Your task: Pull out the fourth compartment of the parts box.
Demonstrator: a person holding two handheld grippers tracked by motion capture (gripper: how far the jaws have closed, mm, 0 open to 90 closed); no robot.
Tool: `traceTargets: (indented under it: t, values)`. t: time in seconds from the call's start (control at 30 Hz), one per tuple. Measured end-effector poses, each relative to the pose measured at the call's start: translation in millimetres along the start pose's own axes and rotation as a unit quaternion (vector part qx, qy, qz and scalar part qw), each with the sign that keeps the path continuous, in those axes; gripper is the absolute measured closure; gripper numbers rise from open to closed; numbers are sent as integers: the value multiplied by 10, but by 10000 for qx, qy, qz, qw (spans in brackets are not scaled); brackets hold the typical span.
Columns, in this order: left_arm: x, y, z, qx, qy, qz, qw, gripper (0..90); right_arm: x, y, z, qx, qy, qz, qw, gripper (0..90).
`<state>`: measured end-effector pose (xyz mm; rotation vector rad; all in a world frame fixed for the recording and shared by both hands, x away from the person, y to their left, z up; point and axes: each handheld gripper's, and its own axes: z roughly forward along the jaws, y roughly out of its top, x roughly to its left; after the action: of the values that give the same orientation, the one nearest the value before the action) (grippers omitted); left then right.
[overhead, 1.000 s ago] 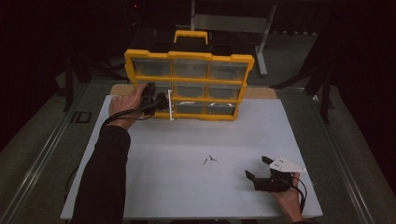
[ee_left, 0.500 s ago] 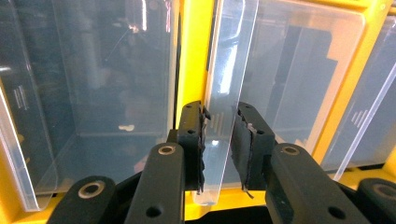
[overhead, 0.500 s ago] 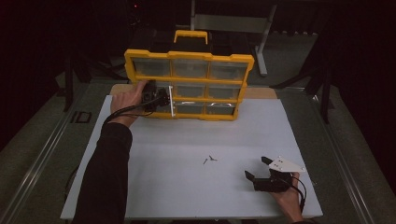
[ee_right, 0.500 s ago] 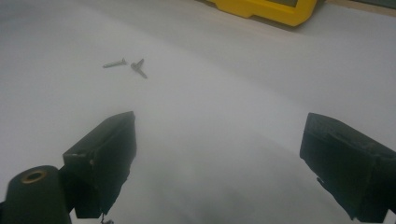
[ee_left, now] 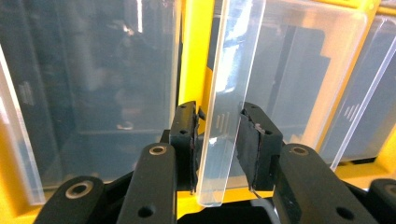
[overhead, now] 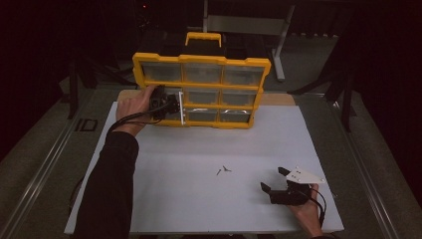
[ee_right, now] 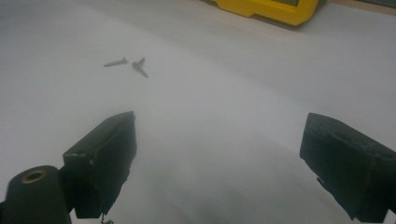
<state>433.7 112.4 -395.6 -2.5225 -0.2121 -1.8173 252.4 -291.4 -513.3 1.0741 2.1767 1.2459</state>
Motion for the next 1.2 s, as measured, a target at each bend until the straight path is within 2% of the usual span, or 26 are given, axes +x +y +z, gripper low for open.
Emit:
traceTargets:
  t: [0.03, 0.1, 0.23, 0.3, 0.37, 0.43, 0.73, 0.93, 1.2]
  values:
    - [0, 0, 0, 0, 0, 0, 10000, 693, -2, -1, 1, -8, -1, 9, 10000, 108]
    - [23, 19, 16, 15, -192, -73, 9998, 693, -6, -3, -1, 13, -9, 21, 10000, 108]
    - [33, 22, 5, 34, -207, -62, 9998, 740, -5, -4, 0, 19, -7, 19, 10000, 108]
    - [-3, 32, -11, 75, -99, 122, 9998, 752, -4, -3, -3, 20, 3, 11, 10000, 108]
    - [-16, 33, -26, 76, -69, 145, 9998, 755, -5, -3, -5, 17, -1, 20, 10000, 108]
    - [-29, 27, -56, 52, -58, 111, 9999, 756, -8, -4, -4, 12, -5, 18, 10000, 108]
    - [-107, -21, -229, -44, 49, 214, 9997, 761, 1, -3, -2, 20, 7, 7, 10000, 108]
    - [-198, -66, -413, -106, 148, 192, 9996, 762, 0, -5, 6, 41, 8, 0, 10000, 108]
    - [-246, -97, -548, -146, 162, 264, 9994, 765, 6, -3, 9, 50, 10, -27, 10000, 108]
